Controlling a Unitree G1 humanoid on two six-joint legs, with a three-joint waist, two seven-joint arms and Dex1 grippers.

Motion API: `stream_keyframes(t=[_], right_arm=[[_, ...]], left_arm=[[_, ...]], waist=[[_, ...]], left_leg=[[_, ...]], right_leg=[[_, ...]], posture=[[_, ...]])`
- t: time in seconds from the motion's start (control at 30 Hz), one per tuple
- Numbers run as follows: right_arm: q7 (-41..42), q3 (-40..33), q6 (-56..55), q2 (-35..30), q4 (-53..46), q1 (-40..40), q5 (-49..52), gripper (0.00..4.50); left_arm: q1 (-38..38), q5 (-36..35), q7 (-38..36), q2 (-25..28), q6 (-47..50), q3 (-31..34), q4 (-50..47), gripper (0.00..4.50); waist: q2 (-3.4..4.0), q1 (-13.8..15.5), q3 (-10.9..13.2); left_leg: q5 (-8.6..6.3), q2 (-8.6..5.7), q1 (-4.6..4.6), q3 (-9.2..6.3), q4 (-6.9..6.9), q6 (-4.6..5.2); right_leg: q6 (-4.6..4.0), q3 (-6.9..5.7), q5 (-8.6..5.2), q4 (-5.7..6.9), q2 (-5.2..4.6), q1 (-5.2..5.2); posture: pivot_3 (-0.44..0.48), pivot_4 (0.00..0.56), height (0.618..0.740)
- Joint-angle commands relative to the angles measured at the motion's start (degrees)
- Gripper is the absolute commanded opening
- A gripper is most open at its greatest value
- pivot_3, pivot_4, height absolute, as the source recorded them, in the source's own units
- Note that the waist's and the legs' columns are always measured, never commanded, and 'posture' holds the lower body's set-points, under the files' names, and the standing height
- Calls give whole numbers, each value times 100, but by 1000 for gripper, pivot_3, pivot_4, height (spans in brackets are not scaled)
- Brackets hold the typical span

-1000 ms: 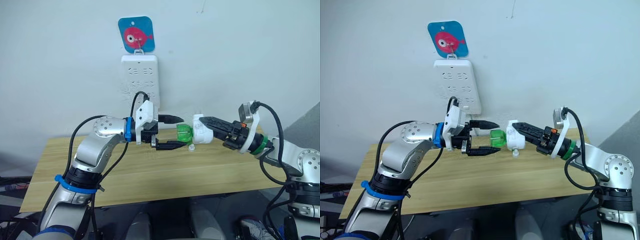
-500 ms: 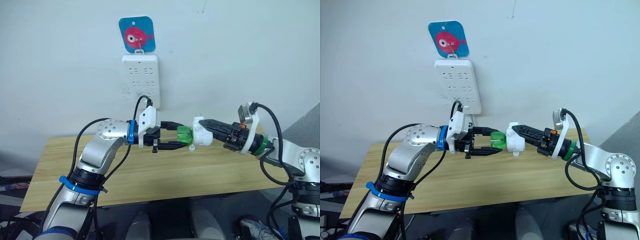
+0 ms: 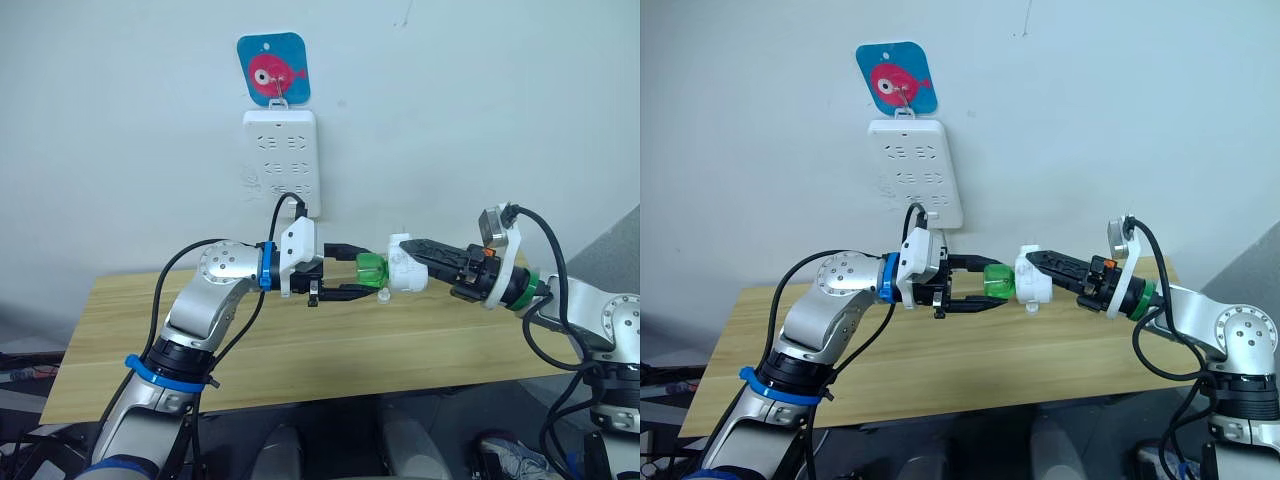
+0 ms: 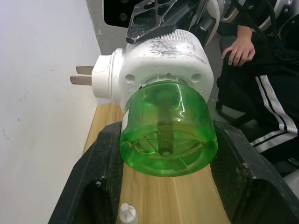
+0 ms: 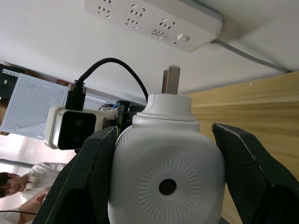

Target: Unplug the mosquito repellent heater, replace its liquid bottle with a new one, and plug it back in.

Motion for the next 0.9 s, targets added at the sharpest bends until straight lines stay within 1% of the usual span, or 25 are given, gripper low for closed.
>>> stream_keyframes(t=[0.03, 0.1, 0.33, 0.43, 0.57, 0.6, 0.9], right_arm=[[178, 35, 52, -13, -229, -60, 157, 2947], [194, 44, 44, -33, -233, -52, 157, 2947], [198, 61, 24, -46, -219, -61, 157, 2947], [188, 63, 10, -34, -230, -51, 157, 2947], [188, 79, -4, -29, -250, -33, 157, 2946], [195, 81, -1, -35, -250, -31, 157, 2946], [352, 132, 106, -174, -270, -34, 157, 2945]], left_arm=[[-175, 44, 115, -85, -94, 37, -141, 3542], [-149, 88, 110, -83, -137, 28, -133, 4176], [-43, 118, 11, -23, -80, -31, -133, 4192], [-9, 83, 42, -37, 4, 7, -137, 3608], [-8, 45, 41, -34, 46, 45, -150, 2402], [-10, 40, 38, -35, 46, 49, -153, 2276], [6, 100, -2, -104, -210, -9, -115, 2276]], waist=[[0, 0, 0], [0, 0, 0], [0, 0, 0], [0, 0, 0], [0, 1, 0], [0, 1, 0], [0, 1, 0]], left_leg=[[0, 0, 0, 0, 0, 0], [0, 0, 0, 0, 0, 0], [0, 0, 0, 0, 0, 0], [0, 0, 1, 0, 0, 0], [0, 0, 0, -1, 0, 0], [0, 0, 0, -1, 0, 0], [0, 0, 0, 0, 0, 0]], right_leg=[[0, 0, 0, 0, 0, 0], [0, 0, 0, 0, 0, 0], [0, 0, 0, 0, 0, 0], [0, 0, 0, 0, 0, 0], [0, 0, 0, 0, 0, 0], [0, 0, 0, 0, 0, 0], [0, 0, 0, 0, 0, 0]], posture=[[-148, 156, 734], [-148, 156, 734], [-146, 155, 734], [-144, 155, 734], [-141, 156, 734], [-140, 155, 734], [-145, 153, 734]])
